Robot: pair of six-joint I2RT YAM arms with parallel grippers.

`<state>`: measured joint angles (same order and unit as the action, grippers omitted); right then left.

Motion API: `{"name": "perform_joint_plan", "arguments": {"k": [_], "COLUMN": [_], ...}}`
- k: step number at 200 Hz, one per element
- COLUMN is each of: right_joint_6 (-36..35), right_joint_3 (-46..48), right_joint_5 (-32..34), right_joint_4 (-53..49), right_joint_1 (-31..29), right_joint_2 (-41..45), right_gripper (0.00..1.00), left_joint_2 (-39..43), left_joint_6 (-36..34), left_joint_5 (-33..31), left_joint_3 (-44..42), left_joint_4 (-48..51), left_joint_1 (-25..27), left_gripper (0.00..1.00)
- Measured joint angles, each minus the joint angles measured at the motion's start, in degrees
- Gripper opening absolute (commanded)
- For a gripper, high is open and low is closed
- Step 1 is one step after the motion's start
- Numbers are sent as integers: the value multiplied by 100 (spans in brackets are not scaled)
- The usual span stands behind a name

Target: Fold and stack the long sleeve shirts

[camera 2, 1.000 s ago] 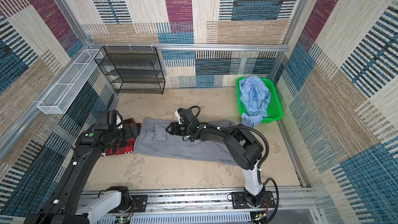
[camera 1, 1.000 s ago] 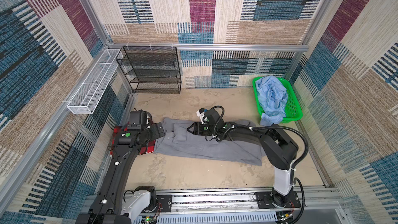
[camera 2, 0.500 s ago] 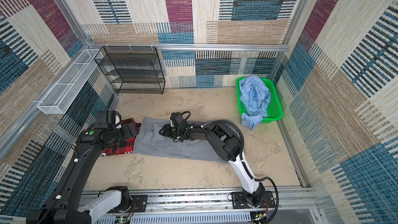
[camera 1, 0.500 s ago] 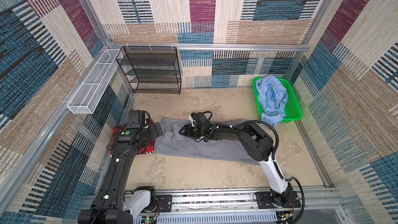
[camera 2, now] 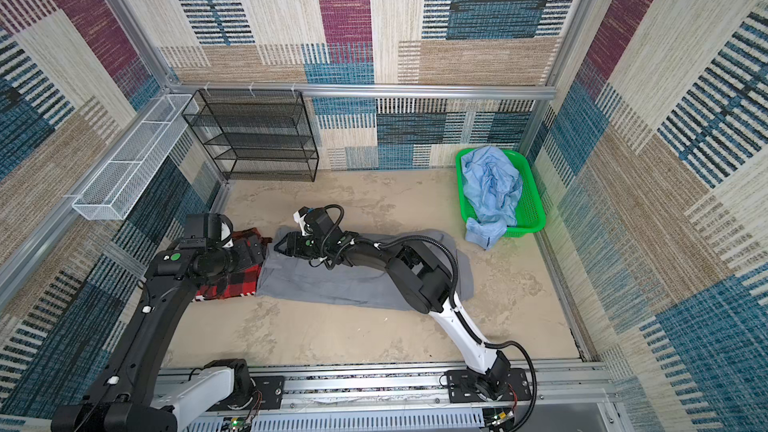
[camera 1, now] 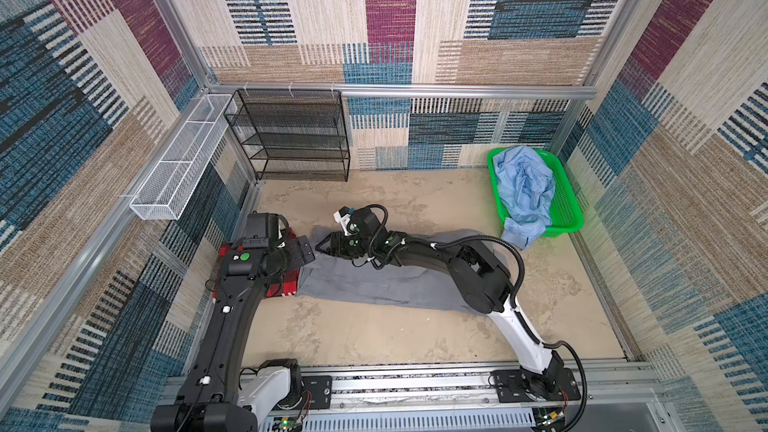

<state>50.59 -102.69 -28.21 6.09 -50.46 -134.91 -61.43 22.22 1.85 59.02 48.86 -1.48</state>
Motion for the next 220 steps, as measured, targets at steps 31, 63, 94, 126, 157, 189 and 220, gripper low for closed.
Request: {"name": "perform_joint_plan", "arguments": {"k": [31,63,94,126,157,189,220], "right_joint_6": [-358,-710,-1019,-1303,-1309,-1145,-872], "right_joint_3": [721,2361,3751,4253,4581,4826,5189], "right_joint_5": [197,789,1252,1733,2092,2544,2806], "right_joint_4": [-398,-533,-754,-957,-1073,-1121,-1191], "right_joint_1": [407,1513,2741,3534,3934,3963,3971], "right_joint_2": [859,2487,3447,3685,3685,3801,4155], "right_gripper": [55,55,55,52,50,52,52], "left_joint_2": [-50,-197,-367,-562,-680,-684,-710], "left_joint_6": [0,-2,-7,-9,-28,-28,-28], "left_joint_5": [33,299,564,800,929,968,1032], "left_joint_3": [0,-2,-7,-7,-7,-7,-7], "left_joint_4": [-4,-26,-70,-133,-179,-195,-195], "left_joint_1": [-15,-15,-15,-15,0,4,4], "left_gripper": [100,100,100,98,98,98,98]}}
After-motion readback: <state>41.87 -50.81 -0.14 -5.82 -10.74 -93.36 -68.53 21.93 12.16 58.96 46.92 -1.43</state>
